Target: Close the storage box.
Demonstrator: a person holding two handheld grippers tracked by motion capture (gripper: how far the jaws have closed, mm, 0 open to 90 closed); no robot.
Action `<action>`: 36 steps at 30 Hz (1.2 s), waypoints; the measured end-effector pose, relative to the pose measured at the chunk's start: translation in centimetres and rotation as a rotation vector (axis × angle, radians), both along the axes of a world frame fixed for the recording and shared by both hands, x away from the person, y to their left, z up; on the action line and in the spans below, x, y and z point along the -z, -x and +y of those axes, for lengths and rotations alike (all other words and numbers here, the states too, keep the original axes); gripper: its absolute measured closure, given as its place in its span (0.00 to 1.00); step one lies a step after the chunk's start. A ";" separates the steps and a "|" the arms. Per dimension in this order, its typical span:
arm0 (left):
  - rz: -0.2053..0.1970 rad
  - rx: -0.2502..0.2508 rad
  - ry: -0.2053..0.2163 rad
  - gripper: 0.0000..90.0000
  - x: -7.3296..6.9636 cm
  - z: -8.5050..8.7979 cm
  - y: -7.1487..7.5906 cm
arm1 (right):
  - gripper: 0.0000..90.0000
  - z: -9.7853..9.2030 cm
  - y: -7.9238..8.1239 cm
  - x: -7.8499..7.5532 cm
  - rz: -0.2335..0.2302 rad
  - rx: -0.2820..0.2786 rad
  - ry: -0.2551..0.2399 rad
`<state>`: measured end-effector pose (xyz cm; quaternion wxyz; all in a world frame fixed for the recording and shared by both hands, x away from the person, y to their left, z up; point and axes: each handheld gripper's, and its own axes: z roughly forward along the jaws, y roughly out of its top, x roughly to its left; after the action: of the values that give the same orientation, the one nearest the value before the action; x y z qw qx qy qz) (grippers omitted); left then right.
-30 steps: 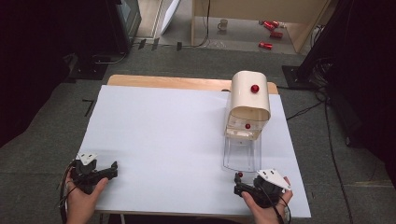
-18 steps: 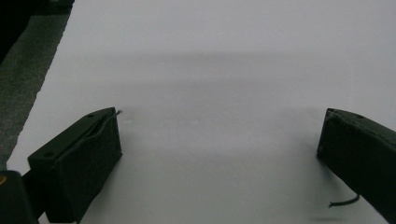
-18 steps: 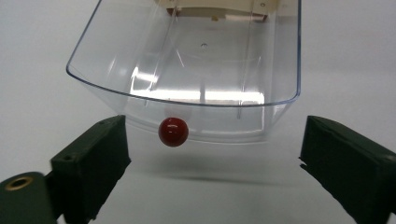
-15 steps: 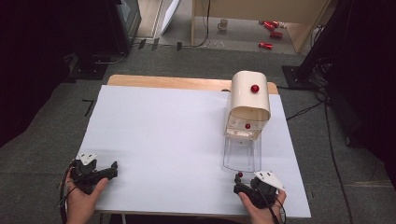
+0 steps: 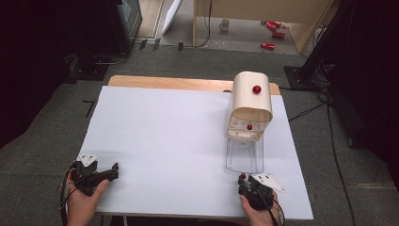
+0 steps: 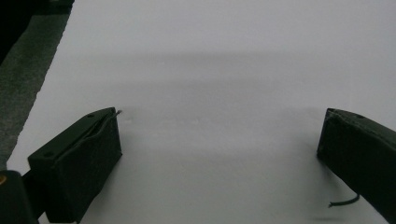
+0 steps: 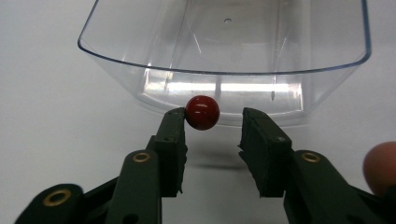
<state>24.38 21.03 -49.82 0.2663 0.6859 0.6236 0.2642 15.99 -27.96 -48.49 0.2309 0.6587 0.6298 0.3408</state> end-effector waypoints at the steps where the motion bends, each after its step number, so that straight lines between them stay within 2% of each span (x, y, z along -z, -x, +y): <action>1: 0.000 0.000 0.000 0.00 0.0 0.0 0.0 | 0.71 0.0 0.0 0.0 -0.002 -0.004 0.000; 9: 0.001 0.000 0.000 0.00 0.0 0.0 0.0 | 0.82 0.1 -0.1 0.1 -0.016 0.002 -0.002; 20: 0.001 0.000 0.000 0.00 0.0 0.0 0.0 | 0.83 0.0 -0.1 -0.4 -0.024 0.006 -0.006; 24: 0.001 0.000 0.000 0.00 0.0 0.0 0.0 | 0.83 -0.2 -0.2 -1.0 -0.038 0.008 -0.032; 29: 0.000 0.000 0.000 0.00 0.0 0.0 0.0 | 0.83 0.0 -1.1 -1.8 -0.054 0.004 -0.021; 36: 0.000 0.000 0.001 0.00 0.0 0.0 0.0 | 0.83 -0.1 -2.9 -2.4 -0.049 -0.003 0.004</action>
<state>24.37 21.04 -49.82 0.2668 0.6858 0.6236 0.2639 18.91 -28.02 -46.06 0.2472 0.6488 0.6255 0.3559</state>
